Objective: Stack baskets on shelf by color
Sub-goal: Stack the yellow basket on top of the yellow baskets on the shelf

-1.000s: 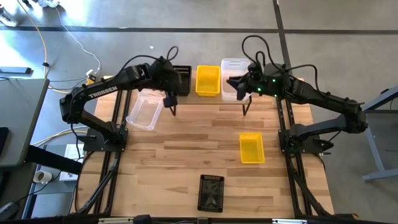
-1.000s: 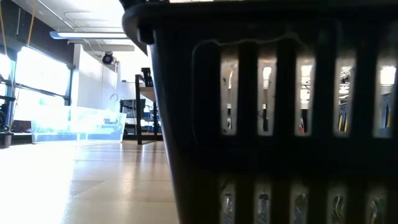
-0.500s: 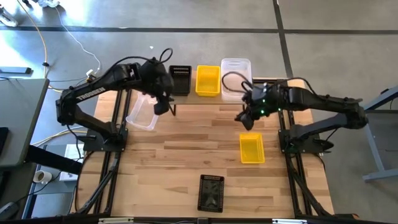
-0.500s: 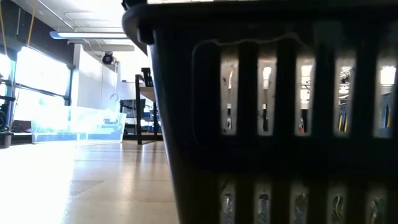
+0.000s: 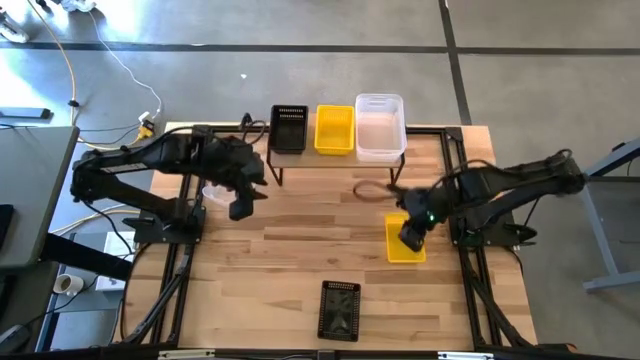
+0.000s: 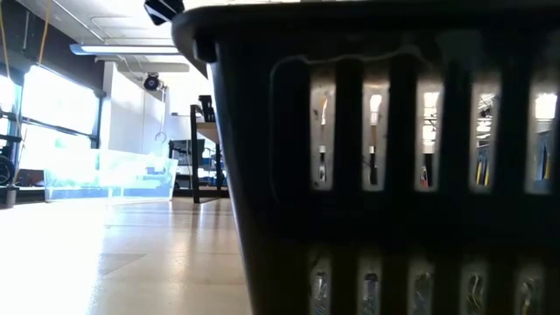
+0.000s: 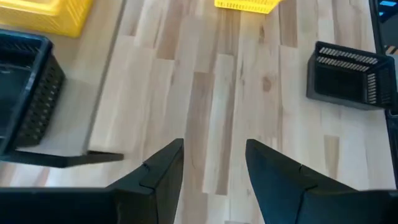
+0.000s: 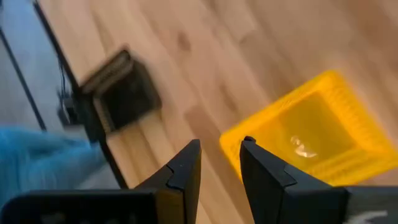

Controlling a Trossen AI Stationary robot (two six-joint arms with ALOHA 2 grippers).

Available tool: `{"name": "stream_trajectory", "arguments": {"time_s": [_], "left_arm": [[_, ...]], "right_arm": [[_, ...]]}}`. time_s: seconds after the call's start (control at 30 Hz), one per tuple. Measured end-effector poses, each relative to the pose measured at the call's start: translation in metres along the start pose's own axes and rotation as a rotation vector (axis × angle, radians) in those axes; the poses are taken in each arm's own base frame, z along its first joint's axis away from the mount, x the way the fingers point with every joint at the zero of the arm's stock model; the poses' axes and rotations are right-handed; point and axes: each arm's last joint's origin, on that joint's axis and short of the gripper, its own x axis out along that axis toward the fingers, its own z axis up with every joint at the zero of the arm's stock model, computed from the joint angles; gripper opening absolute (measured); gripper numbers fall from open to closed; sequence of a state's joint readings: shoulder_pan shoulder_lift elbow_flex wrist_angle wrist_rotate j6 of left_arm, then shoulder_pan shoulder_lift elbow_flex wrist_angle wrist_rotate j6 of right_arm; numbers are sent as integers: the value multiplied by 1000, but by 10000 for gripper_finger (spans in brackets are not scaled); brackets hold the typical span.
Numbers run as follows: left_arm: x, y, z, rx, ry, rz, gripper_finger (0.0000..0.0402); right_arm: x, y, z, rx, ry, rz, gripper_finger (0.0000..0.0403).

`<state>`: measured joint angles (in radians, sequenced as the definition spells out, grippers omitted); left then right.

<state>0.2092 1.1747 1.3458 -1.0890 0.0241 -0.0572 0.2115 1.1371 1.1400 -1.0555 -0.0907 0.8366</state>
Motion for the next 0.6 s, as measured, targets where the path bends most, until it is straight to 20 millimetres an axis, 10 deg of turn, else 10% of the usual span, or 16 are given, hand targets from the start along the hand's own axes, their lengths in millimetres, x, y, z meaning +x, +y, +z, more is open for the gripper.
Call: {"name": "stream_trajectory", "arguments": {"time_s": [0.6], "left_arm": [[4, -28, -6, 42, 4, -23, 163]], "right_arm": [[68, -6, -60, -257, 172, -27, 136]]}}
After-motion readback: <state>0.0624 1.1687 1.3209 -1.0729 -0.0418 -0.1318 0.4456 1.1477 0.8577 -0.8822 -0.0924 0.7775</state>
